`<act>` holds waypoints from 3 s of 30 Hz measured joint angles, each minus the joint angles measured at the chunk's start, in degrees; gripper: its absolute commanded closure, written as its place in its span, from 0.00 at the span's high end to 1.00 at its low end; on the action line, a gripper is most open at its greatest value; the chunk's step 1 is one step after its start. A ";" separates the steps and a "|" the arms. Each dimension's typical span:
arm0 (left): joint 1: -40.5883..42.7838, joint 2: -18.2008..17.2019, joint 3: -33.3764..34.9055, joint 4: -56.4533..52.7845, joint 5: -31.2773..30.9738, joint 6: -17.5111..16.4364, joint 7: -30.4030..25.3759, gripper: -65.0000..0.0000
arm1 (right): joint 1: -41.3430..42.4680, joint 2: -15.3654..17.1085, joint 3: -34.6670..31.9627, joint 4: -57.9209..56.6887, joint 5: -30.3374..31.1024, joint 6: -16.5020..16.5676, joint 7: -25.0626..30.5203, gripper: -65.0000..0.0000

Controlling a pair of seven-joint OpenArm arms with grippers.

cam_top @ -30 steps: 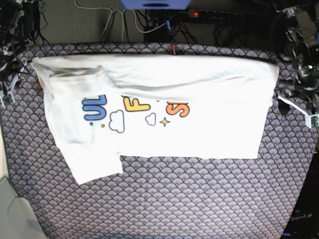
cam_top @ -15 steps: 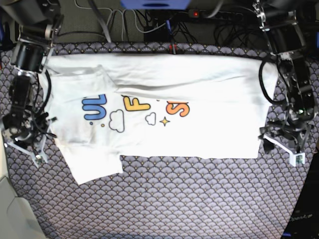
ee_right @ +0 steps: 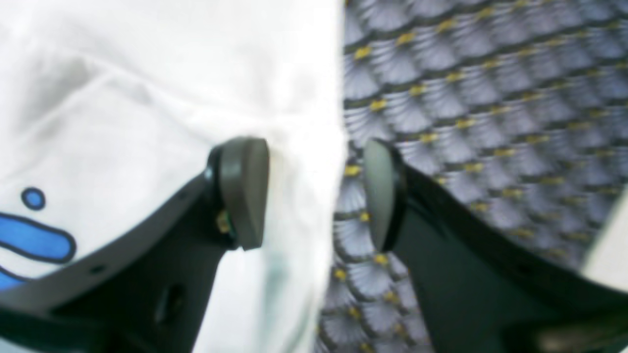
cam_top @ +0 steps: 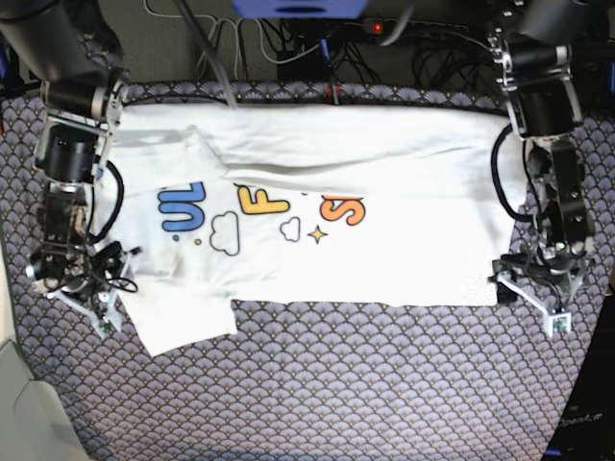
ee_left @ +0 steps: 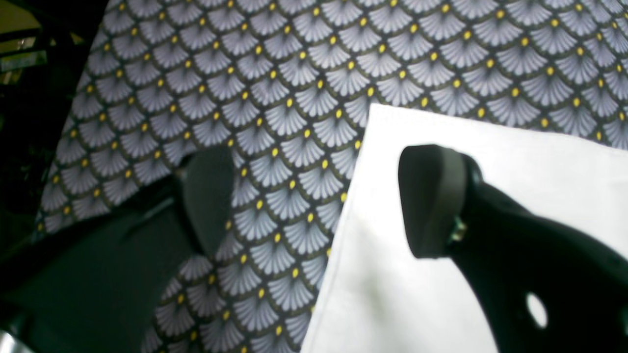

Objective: Fold the T-shirt properly
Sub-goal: 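Move both grippers to the shirt's hem edge, then grasp the hem edge with both grippers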

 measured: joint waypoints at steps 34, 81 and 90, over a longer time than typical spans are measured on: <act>0.04 0.00 0.02 0.11 0.00 -0.04 -0.11 0.79 | -0.26 2.23 0.48 -5.81 0.39 -0.09 6.21 0.49; -10.38 1.42 7.45 -33.99 -0.72 0.20 -24.33 0.78 | -1.60 1.49 0.24 -5.49 1.09 -0.24 7.15 0.00; -10.84 1.40 7.41 -36.92 -1.40 -0.48 -27.82 0.57 | -1.60 1.49 0.24 -5.49 1.09 -0.24 7.15 0.00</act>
